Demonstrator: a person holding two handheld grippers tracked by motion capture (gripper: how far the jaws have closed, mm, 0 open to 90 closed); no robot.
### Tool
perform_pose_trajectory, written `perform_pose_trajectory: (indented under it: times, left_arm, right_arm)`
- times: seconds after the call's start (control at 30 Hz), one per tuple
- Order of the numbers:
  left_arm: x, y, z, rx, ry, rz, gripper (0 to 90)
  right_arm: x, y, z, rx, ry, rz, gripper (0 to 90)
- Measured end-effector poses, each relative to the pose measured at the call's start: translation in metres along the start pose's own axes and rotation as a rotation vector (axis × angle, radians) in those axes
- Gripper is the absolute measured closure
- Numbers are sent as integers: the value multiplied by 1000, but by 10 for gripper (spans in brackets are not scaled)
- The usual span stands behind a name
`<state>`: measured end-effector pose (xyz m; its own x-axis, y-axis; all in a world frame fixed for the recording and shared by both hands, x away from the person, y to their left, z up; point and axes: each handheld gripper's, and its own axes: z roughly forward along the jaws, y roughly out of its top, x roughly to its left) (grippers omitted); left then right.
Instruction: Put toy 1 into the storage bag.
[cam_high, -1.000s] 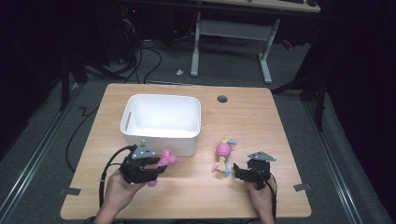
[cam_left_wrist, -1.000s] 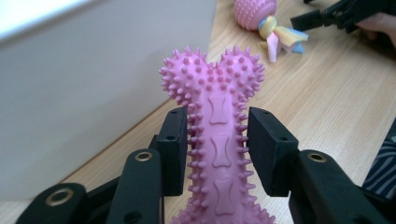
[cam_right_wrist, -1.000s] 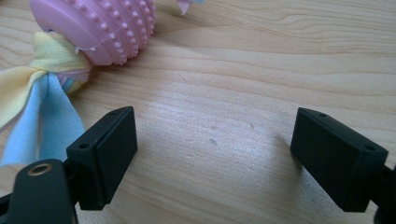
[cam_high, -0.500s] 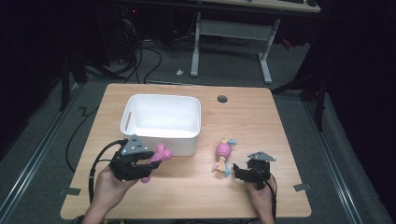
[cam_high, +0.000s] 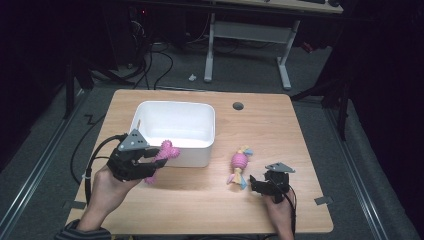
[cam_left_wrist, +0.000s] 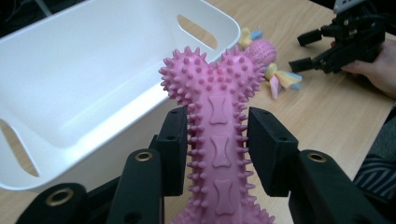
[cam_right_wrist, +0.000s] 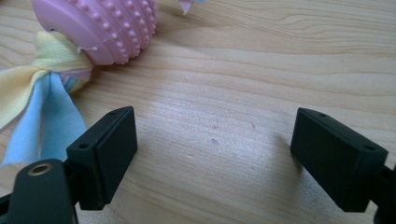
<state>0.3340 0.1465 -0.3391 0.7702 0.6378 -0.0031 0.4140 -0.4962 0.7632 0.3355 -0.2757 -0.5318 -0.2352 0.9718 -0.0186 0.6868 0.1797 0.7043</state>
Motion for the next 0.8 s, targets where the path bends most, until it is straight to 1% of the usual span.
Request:
perform_pose_trajectory:
  times: [0.1, 0.17, 0.2, 0.37, 0.53, 0.57, 0.67, 0.7, 0.8]
  left_arm:
    - [9, 7, -5, -13, 10, -11, 594]
    - [15, 11, -9, -22, 24, -19, 594]
    - [15, 11, -9, -22, 24, -19, 594]
    - [24, 18, -11, -24, 44, -28, 594]
    - [37, 25, -7, -3, 72, -37, 594]
    - [37, 25, -7, -3, 72, -37, 594]
    - [45, 30, -2, 9, 83, -42, 594]
    - [45, 30, -2, 9, 83, -42, 594]
    - [52, 32, 4, 17, 94, -46, 593]
  right_arm:
    - [0, 0, 0, 0, 0, 0, 148]
    - [0, 0, 0, 0, 0, 0, 148]
    - [0, 0, 0, 0, 0, 0, 148]
    - [0, 0, 0, 0, 0, 0, 148]
    - [0, 0, 0, -1, 0, -2, 148]
    - [0, 0, 0, -1, 0, -2, 148]
    - [0, 0, 0, -1, 0, -2, 148]
    - [0, 0, 0, -1, 0, -2, 148]
    - [0, 0, 0, -1, 1, -3, 148]
